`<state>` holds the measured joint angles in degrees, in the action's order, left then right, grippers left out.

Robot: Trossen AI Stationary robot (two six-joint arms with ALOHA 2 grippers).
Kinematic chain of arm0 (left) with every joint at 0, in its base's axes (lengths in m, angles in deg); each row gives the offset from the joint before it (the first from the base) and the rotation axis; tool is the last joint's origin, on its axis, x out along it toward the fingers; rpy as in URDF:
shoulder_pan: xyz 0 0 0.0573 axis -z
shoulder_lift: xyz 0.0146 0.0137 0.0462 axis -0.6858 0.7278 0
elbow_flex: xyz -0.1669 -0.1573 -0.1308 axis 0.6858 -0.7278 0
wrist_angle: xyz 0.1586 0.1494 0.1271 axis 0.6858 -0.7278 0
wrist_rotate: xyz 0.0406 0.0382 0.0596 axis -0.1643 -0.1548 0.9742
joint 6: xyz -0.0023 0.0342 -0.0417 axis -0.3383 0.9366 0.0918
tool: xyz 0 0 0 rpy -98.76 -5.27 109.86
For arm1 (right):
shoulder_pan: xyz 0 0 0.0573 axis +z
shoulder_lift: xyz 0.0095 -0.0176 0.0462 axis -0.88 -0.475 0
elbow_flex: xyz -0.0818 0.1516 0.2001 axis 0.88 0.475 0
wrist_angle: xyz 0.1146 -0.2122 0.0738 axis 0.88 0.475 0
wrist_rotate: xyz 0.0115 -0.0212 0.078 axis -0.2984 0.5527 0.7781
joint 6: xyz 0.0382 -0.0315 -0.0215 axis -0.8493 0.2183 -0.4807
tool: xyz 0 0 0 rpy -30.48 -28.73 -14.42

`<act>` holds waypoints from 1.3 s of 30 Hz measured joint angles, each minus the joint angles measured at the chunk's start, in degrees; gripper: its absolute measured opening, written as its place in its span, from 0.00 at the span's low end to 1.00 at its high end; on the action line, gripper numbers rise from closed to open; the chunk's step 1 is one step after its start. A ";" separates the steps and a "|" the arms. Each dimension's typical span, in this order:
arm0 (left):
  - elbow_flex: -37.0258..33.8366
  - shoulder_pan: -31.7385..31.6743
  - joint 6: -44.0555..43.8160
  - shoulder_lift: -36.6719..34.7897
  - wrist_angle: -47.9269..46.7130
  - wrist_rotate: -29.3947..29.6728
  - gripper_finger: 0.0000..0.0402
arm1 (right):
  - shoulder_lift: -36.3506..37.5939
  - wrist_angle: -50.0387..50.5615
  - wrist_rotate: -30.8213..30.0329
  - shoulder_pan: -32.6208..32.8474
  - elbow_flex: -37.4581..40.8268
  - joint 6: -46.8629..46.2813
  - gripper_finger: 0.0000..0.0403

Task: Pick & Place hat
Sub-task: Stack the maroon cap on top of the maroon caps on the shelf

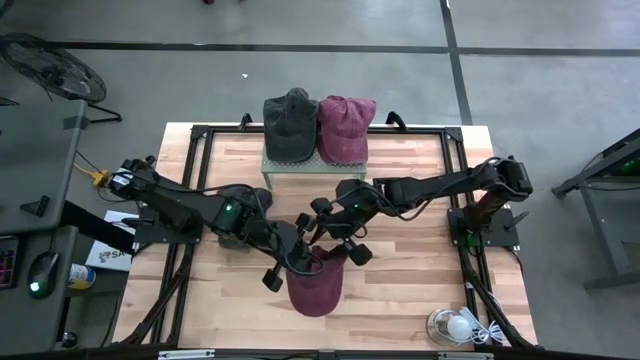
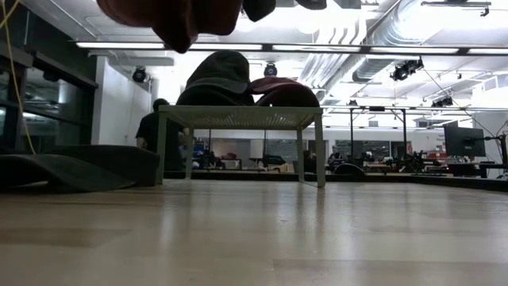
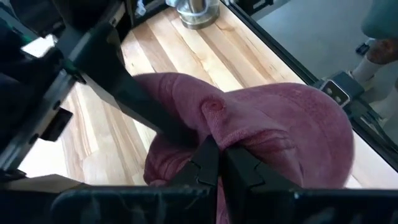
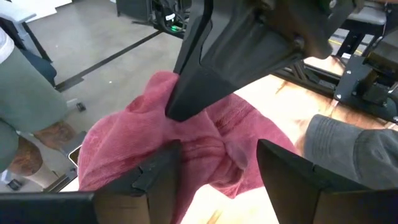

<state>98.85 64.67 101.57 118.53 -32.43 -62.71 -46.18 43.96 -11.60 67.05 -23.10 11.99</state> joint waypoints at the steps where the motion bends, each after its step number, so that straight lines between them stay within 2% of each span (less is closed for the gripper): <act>1: 0.00 0.01 0.00 0.00 0.34 0.21 0.00 | 0.00 -0.06 -0.04 0.00 0.00 0.01 0.50; 6: 0.00 0.00 -0.02 -0.02 0.24 0.29 0.00 | 0.00 -0.04 -0.03 0.00 0.00 -0.91 0.42; 20: 0.00 0.02 -0.22 -0.02 0.17 0.42 0.00 | 0.00 -0.01 0.57 0.00 0.00 -2.18 0.06; 27: 0.00 0.02 -0.24 -0.04 0.19 0.42 0.00 | 0.18 0.14 0.93 0.01 0.00 -4.93 0.06; 32: 0.00 0.02 -3.31 -0.04 0.17 0.30 0.03 | 0.26 0.14 -1.11 0.32 0.00 -5.52 0.06; 36: 0.00 0.02 -4.72 -0.04 0.25 1.82 0.08 | 0.28 0.37 -1.61 0.31 0.00 -6.01 0.06; 39: 0.00 0.02 -5.07 -0.09 0.34 2.09 0.16 | 0.28 0.42 -1.90 0.28 0.00 -6.20 0.06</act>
<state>98.85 64.69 96.50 118.43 -32.10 -60.62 -45.90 44.39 -13.50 67.33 -23.10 5.79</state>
